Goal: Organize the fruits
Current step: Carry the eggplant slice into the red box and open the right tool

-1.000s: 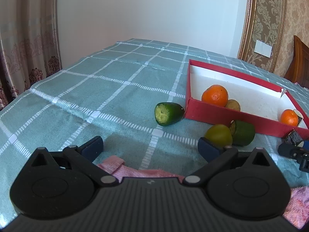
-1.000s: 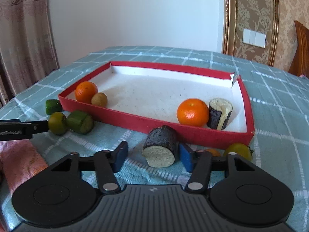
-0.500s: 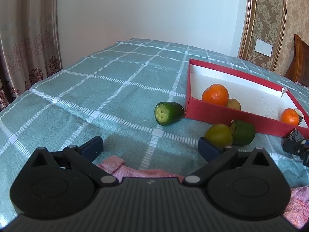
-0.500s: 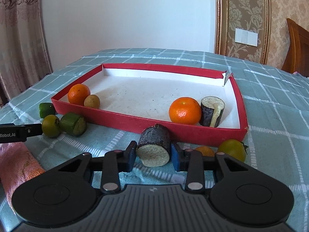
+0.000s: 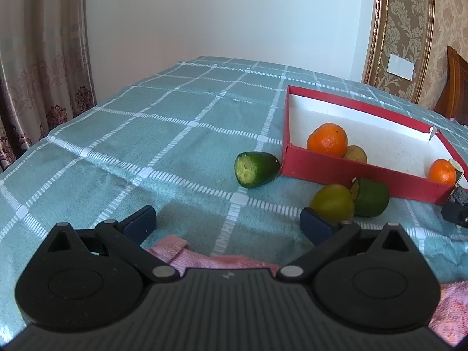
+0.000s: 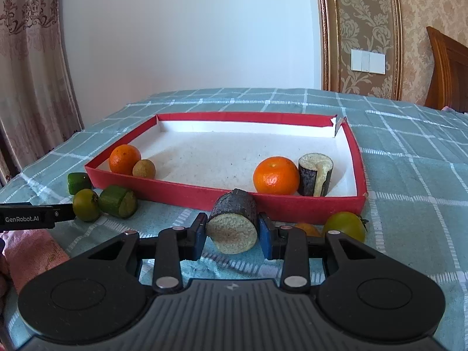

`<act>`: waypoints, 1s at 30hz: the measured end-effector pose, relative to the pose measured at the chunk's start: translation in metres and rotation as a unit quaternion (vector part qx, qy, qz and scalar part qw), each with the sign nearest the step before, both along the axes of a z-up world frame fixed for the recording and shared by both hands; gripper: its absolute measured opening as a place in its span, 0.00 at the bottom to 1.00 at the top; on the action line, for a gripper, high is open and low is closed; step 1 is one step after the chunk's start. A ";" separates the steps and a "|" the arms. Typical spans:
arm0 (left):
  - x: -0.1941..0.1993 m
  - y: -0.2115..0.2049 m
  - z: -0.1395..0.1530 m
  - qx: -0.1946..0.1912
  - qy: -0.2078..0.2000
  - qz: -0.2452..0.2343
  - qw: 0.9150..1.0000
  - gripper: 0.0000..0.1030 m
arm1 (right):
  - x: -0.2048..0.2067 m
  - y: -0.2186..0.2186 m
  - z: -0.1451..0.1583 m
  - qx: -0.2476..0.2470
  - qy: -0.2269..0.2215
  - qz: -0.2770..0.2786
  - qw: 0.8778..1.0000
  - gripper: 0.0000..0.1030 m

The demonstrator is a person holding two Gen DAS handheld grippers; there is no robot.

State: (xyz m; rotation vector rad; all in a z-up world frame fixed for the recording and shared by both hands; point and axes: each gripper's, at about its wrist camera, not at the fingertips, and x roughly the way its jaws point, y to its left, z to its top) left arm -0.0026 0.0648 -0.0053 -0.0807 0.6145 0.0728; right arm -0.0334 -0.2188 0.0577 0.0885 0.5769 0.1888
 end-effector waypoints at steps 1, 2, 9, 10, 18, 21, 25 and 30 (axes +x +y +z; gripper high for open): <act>0.000 0.000 0.000 0.000 0.000 0.000 1.000 1.00 | 0.000 0.000 0.000 0.000 0.000 0.000 1.000 0.34; 0.000 0.000 0.000 0.000 0.000 0.000 1.000 1.00 | 0.000 0.000 0.000 -0.001 -0.001 -0.001 1.000 0.34; 0.000 0.000 0.000 0.000 0.000 0.000 1.000 1.00 | -0.004 0.001 0.006 -0.005 -0.006 0.004 1.000 0.34; 0.000 0.000 0.000 0.000 0.000 0.000 1.000 1.00 | -0.003 0.001 0.009 -0.006 -0.009 0.005 1.000 0.34; 0.000 0.000 0.000 -0.001 -0.001 0.000 1.000 1.00 | 0.020 0.004 0.033 -0.028 -0.035 0.005 0.999 0.34; 0.000 0.000 0.000 -0.002 -0.001 0.000 1.000 1.00 | 0.033 0.006 0.034 -0.034 -0.032 0.007 0.999 0.34; 0.000 0.000 0.000 -0.002 -0.001 0.000 1.000 1.00 | 0.048 0.010 0.029 -0.044 -0.025 0.012 0.999 0.35; 0.000 0.000 0.000 -0.002 -0.001 0.000 1.000 1.00 | 0.058 0.011 0.017 -0.051 -0.018 0.009 0.999 0.40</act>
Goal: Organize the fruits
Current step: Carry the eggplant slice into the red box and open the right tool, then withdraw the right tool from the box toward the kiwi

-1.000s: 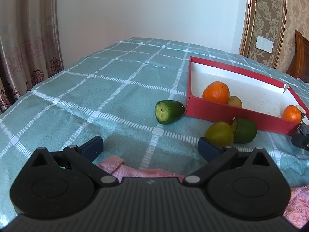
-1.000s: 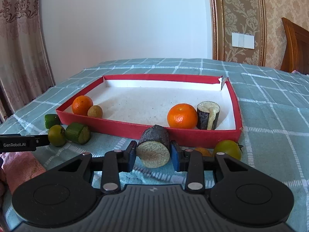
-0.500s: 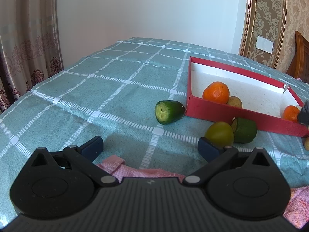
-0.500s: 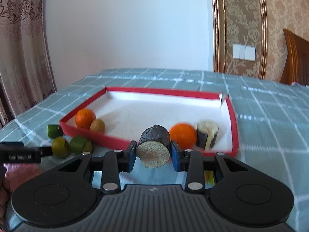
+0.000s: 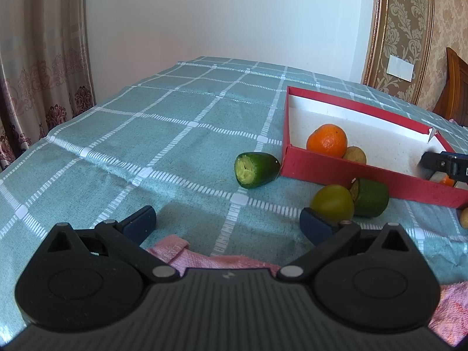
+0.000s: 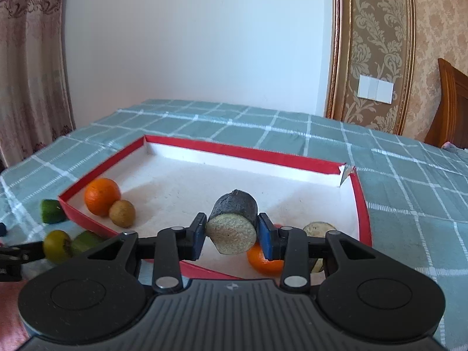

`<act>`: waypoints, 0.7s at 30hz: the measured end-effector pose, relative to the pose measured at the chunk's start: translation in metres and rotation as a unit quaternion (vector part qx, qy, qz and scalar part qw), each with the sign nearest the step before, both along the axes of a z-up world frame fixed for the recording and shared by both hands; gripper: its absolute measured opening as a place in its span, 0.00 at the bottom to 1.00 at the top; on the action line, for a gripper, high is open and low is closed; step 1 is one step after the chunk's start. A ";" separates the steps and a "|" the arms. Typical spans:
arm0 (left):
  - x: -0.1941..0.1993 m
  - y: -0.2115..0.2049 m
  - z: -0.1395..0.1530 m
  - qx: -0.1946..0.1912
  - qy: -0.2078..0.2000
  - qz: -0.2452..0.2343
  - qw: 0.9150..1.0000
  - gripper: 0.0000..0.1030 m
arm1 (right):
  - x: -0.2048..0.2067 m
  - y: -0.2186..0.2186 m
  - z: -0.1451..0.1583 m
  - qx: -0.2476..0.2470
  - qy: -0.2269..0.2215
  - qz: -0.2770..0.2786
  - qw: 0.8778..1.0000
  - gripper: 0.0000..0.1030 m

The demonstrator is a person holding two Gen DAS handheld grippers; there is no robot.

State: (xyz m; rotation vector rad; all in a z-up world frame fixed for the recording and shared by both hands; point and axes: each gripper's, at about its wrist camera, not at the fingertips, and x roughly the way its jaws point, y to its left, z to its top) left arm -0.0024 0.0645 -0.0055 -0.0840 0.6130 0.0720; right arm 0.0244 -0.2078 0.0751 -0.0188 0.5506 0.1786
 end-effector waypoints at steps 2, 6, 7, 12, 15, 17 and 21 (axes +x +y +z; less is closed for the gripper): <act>0.000 0.000 0.000 0.000 0.000 0.000 1.000 1.00 | -0.001 -0.001 0.000 0.004 -0.003 -0.001 1.000 0.47; 0.000 0.000 0.000 0.000 0.000 0.000 1.000 1.00 | -0.008 -0.005 0.003 -0.001 -0.018 -0.016 1.000 0.66; 0.000 0.000 0.000 0.001 0.000 0.000 1.000 1.00 | -0.011 -0.007 0.004 0.004 -0.020 -0.016 1.000 0.66; 0.000 0.001 0.000 0.002 0.001 0.000 1.000 1.00 | -0.035 -0.029 0.009 0.035 -0.028 -0.030 0.999 0.66; 0.000 0.001 0.000 0.004 0.002 0.001 1.000 1.00 | -0.054 -0.045 0.009 0.060 -0.030 -0.038 0.997 0.66; 0.000 0.001 0.000 0.006 0.003 0.004 1.000 1.00 | -0.068 -0.054 0.007 0.074 -0.030 -0.043 0.996 0.66; 0.000 -0.001 0.000 0.008 0.004 0.008 1.000 1.00 | -0.089 -0.064 -0.001 0.097 -0.027 -0.038 0.994 0.66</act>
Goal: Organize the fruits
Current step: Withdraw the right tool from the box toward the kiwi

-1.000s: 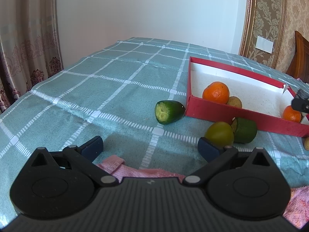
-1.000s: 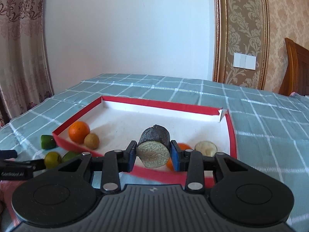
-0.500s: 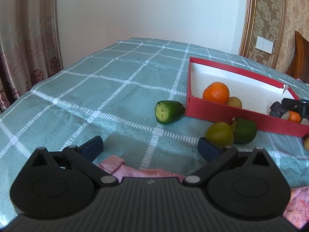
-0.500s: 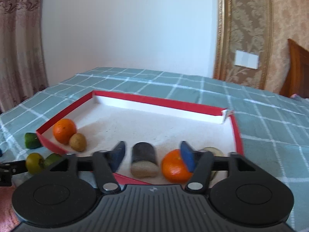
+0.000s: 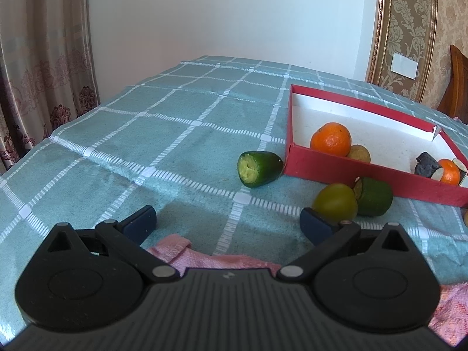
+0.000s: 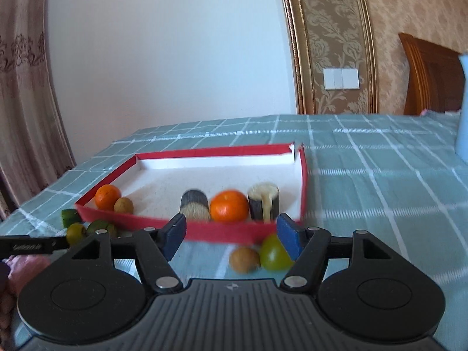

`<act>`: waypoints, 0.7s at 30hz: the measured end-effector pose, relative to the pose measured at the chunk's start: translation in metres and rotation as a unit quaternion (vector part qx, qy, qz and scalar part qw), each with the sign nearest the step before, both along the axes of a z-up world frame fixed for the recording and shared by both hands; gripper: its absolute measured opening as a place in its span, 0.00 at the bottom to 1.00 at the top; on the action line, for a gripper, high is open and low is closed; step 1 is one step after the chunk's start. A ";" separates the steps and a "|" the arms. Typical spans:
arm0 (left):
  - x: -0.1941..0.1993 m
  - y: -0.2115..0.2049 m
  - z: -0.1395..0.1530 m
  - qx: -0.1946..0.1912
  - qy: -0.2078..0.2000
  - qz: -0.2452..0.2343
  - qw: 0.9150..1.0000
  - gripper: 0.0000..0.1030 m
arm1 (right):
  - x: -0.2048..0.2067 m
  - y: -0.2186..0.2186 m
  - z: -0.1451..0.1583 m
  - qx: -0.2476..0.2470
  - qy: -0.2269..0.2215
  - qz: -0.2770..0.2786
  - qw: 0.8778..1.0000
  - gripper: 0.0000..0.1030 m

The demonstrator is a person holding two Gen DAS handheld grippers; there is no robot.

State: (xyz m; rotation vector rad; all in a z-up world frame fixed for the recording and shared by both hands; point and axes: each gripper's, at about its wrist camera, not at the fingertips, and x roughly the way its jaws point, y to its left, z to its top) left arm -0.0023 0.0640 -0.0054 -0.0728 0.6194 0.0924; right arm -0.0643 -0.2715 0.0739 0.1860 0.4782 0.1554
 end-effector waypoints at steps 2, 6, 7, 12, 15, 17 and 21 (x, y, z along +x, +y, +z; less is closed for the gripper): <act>0.000 -0.001 0.000 0.002 0.001 0.001 1.000 1.00 | -0.007 0.000 -0.005 0.004 0.003 0.008 1.000 0.66; 0.001 -0.002 0.000 0.005 0.002 0.005 1.000 1.00 | -0.012 0.001 -0.010 0.021 0.015 0.023 0.999 0.68; 0.001 -0.002 0.000 0.005 0.002 0.005 1.000 1.00 | -0.012 0.001 -0.010 0.023 0.013 0.025 0.999 0.70; 0.001 -0.003 0.000 0.007 0.003 0.006 1.000 1.00 | -0.009 -0.005 -0.015 0.042 0.030 0.021 0.998 0.78; 0.001 -0.003 0.000 0.009 0.004 0.006 1.000 1.00 | -0.007 -0.010 -0.019 0.059 0.039 0.016 0.997 0.78; 0.002 -0.003 0.000 0.009 0.003 0.006 1.000 1.00 | -0.006 -0.012 -0.020 0.064 0.044 0.017 0.997 0.78; 0.001 -0.003 0.000 0.007 0.002 0.006 1.000 1.00 | -0.006 -0.013 -0.021 0.069 0.047 0.016 0.996 0.78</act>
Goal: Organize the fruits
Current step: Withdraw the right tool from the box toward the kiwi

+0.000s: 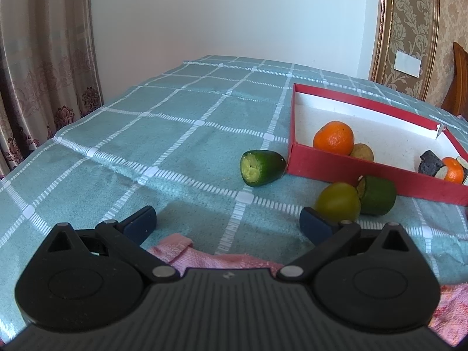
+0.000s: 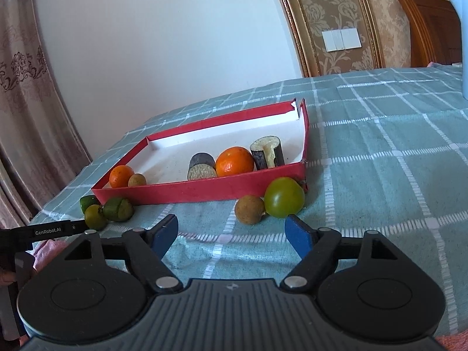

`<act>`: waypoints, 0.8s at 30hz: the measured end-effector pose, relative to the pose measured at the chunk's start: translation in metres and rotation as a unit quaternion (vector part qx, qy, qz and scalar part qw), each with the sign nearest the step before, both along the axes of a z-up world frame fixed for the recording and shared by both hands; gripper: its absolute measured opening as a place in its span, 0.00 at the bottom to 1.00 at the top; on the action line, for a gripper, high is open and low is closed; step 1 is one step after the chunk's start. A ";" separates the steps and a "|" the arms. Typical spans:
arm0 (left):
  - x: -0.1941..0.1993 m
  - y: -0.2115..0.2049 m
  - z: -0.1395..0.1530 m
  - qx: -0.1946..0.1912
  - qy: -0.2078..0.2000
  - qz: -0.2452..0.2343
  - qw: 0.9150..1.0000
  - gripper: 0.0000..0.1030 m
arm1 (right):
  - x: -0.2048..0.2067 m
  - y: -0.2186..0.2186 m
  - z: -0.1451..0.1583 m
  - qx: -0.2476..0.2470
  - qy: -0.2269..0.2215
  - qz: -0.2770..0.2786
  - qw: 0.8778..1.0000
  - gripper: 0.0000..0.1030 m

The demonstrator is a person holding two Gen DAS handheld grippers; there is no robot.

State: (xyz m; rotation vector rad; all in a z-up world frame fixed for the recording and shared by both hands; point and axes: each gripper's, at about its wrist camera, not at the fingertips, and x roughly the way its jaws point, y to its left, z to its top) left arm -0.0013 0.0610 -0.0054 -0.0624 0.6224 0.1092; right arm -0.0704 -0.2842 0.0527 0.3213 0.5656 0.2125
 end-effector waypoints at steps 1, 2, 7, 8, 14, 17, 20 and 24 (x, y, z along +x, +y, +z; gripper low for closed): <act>0.000 0.000 0.000 0.001 0.000 0.000 1.000 1.00 | 0.000 -0.001 0.000 0.001 0.000 -0.001 1.000 0.78; 0.000 -0.001 0.000 0.002 0.000 0.000 1.000 1.00 | 0.000 -0.001 0.000 0.003 0.001 -0.002 1.000 0.78; -0.001 0.000 0.000 0.001 -0.002 0.000 1.000 1.00 | 0.000 -0.004 -0.001 0.011 0.004 -0.005 1.000 0.78; -0.001 0.000 0.000 0.002 -0.002 0.000 1.000 1.00 | 0.000 -0.005 -0.001 0.013 0.004 -0.006 1.000 0.78; -0.001 0.001 0.000 0.003 -0.002 0.000 1.000 1.00 | -0.001 -0.013 -0.003 0.037 0.001 -0.017 0.999 0.78; -0.001 0.001 0.000 0.003 -0.002 0.000 1.000 1.00 | -0.002 -0.016 -0.003 0.044 0.000 -0.021 0.999 0.78; -0.002 0.001 0.000 -0.001 -0.004 -0.003 1.000 1.00 | -0.001 -0.016 -0.003 0.046 0.000 -0.020 0.999 0.78; -0.007 0.004 0.000 -0.013 -0.020 -0.013 1.000 1.00 | -0.001 -0.016 -0.003 0.047 0.001 -0.020 0.999 0.78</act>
